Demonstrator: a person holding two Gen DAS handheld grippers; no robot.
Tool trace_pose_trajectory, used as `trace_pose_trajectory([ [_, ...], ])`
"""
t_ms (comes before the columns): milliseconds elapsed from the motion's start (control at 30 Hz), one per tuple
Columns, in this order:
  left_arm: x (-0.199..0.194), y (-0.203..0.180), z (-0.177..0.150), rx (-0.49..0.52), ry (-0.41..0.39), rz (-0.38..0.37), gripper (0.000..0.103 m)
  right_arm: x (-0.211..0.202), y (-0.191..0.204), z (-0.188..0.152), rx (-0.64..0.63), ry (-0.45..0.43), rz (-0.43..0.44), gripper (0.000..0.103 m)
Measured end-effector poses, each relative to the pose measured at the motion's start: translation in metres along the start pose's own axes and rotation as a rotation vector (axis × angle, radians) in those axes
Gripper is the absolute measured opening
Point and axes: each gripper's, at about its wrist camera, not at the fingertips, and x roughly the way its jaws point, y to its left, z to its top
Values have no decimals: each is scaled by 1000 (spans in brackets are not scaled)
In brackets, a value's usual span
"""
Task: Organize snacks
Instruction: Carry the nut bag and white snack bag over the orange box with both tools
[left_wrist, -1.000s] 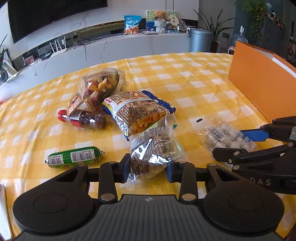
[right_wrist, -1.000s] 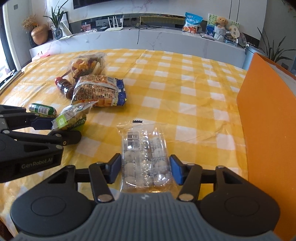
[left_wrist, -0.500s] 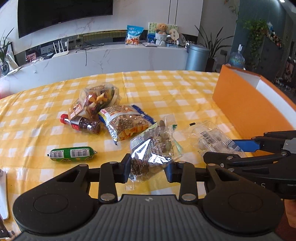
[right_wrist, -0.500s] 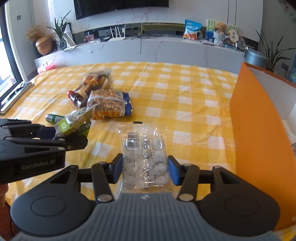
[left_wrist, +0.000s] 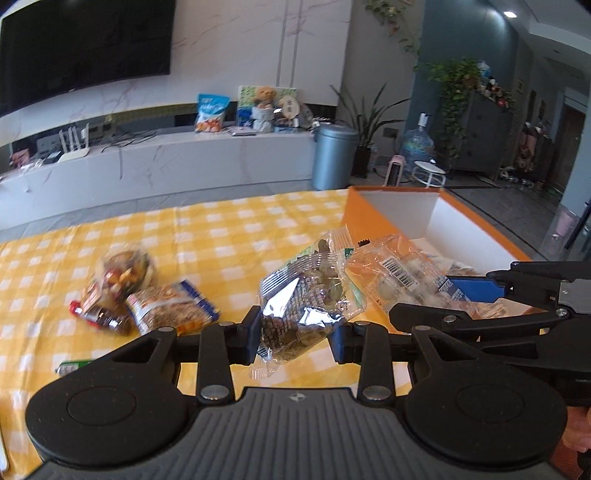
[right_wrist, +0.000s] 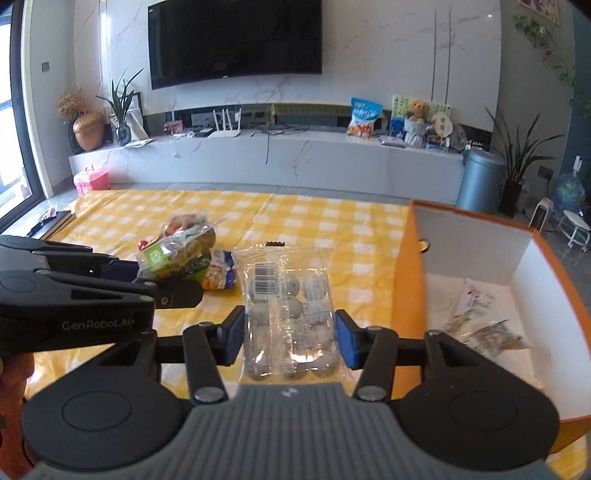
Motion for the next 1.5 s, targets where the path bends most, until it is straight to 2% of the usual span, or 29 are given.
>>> trace_pose_trajectory([
  [200, 8, -29, 26, 61, -28, -65, 41, -26, -36, 7, 12, -24, -61, 50],
  [433, 39, -62, 52, 121, -13, -169, 41, -41, -84, 16, 32, -20, -138, 50],
  [667, 78, -101, 73, 190, 25, -248, 41, -34, -129, 27, 25, 17, -216, 50],
  [900, 124, -122, 90, 174, 95, -334, 41, -9, -177, 30, 72, 109, -256, 50],
  [1100, 154, -128, 82, 208, 165, -326, 41, 14, -201, 28, 81, 168, -255, 50],
  [1400, 185, -134, 72, 200, 257, -302, 41, 51, -206, 23, 23, 240, -256, 51],
  [1500, 189, -135, 68, 211, 280, -273, 42, 59, -208, 20, 23, 264, -262, 53],
])
